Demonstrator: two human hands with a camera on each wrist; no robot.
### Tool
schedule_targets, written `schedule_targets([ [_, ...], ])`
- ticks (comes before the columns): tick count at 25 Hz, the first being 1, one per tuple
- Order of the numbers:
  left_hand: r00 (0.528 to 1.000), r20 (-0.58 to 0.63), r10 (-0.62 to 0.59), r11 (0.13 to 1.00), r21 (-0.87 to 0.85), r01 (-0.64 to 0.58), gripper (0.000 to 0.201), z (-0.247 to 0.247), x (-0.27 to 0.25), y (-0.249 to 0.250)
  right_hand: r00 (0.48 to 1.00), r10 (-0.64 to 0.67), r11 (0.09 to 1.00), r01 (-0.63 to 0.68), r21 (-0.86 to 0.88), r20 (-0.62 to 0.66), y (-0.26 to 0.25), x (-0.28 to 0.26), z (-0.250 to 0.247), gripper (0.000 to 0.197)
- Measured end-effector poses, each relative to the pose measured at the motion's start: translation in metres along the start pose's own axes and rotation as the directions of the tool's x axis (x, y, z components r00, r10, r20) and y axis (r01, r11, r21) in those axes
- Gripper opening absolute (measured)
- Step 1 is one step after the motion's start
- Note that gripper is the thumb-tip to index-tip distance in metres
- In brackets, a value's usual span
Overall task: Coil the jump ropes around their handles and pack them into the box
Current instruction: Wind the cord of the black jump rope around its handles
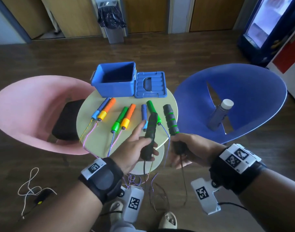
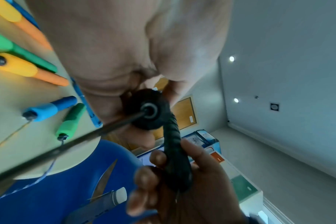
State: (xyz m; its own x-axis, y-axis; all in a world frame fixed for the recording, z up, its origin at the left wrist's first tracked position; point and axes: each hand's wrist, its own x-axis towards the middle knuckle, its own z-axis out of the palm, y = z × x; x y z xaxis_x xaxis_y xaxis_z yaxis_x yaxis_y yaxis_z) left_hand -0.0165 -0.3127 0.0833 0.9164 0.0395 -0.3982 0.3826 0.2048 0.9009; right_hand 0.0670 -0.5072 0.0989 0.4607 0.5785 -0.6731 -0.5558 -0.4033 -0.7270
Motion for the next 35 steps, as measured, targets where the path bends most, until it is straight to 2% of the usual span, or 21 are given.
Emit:
schedule_targets([
  [3, 0.994, 0.014, 0.109, 0.988, 0.108, -0.110, 0.059, 0.020, 0.004, 0.007, 0.997, -0.076, 0.978, 0.071, -0.198, -0.016, -0.007, 0.005, 0.011, 0.032],
  [7, 0.989, 0.023, 0.148, 0.974, 0.170, -0.149, 0.054, 0.025, 0.001, 0.011, 0.993, -0.089, 0.933, 0.057, -0.354, -0.075, -0.015, 0.005, 0.019, 0.036],
  [11, 0.983, 0.066, 0.170, 0.978, 0.109, -0.176, 0.083, 0.024, -0.004, 0.008, 0.993, -0.115, 0.871, 0.091, -0.484, -0.020, -0.024, 0.000, 0.023, 0.057],
  [13, 0.986, 0.067, 0.150, 0.984, 0.086, -0.156, 0.091, 0.020, -0.004, 0.007, 0.996, -0.089, 0.783, 0.062, -0.619, -0.012, -0.025, -0.002, 0.022, 0.070],
  [15, 0.990, 0.091, 0.108, 0.988, 0.102, -0.117, 0.091, 0.013, -0.005, 0.006, 0.996, -0.074, 0.610, 0.003, -0.793, -0.053, -0.027, -0.006, 0.015, 0.069],
  [17, 0.990, 0.130, 0.062, 0.984, 0.159, -0.082, 0.090, 0.003, -0.006, 0.004, 0.975, -0.161, 0.427, -0.069, -0.901, -0.151, -0.030, -0.009, 0.007, 0.063],
  [18, 0.988, 0.149, 0.049, 0.979, 0.189, -0.077, 0.090, -0.003, -0.007, 0.004, 0.941, -0.257, 0.407, -0.102, -0.908, -0.221, -0.031, -0.009, 0.002, 0.061],
  [20, 0.980, 0.197, 0.033, 0.972, 0.221, -0.078, 0.090, -0.011, -0.009, 0.005, 0.822, -0.449, 0.484, -0.107, -0.869, -0.351, -0.032, -0.005, -0.008, 0.050],
  [21, 0.974, 0.224, 0.026, 0.970, 0.230, -0.079, 0.091, -0.015, -0.011, 0.006, 0.795, -0.467, 0.542, -0.090, -0.835, -0.388, -0.032, -0.002, -0.012, 0.048],
  [22, 0.968, 0.251, 0.020, 0.967, 0.240, -0.082, 0.092, -0.017, -0.012, 0.008, 0.817, -0.420, 0.607, -0.072, -0.792, -0.395, -0.031, 0.001, -0.014, 0.049],
  [24, 0.953, 0.303, 0.006, 0.961, 0.262, -0.089, 0.095, -0.019, -0.015, 0.012, 0.917, -0.242, 0.766, -0.020, -0.642, -0.318, -0.025, 0.009, -0.012, 0.046],
  [26, 0.939, 0.345, -0.004, 0.963, 0.255, -0.089, 0.095, -0.020, -0.016, 0.015, 0.958, -0.160, 0.899, 0.043, -0.436, -0.236, -0.022, 0.010, -0.001, 0.036],
  [28, 0.928, 0.373, -0.005, 0.968, 0.234, -0.089, 0.093, -0.020, -0.016, 0.016, 0.948, -0.212, 0.902, 0.095, -0.421, -0.239, -0.022, 0.011, 0.011, 0.036],
  [31, 0.927, 0.374, -0.025, 0.968, 0.240, -0.071, 0.098, -0.017, -0.015, 0.014, 0.909, -0.305, 0.847, 0.123, -0.517, -0.283, -0.026, 0.018, 0.022, 0.037],
  [35, 0.924, 0.380, -0.045, 0.973, 0.228, -0.047, 0.100, -0.016, -0.013, 0.007, 0.881, -0.359, 0.844, 0.166, -0.511, -0.307, -0.031, 0.024, 0.028, 0.032],
])
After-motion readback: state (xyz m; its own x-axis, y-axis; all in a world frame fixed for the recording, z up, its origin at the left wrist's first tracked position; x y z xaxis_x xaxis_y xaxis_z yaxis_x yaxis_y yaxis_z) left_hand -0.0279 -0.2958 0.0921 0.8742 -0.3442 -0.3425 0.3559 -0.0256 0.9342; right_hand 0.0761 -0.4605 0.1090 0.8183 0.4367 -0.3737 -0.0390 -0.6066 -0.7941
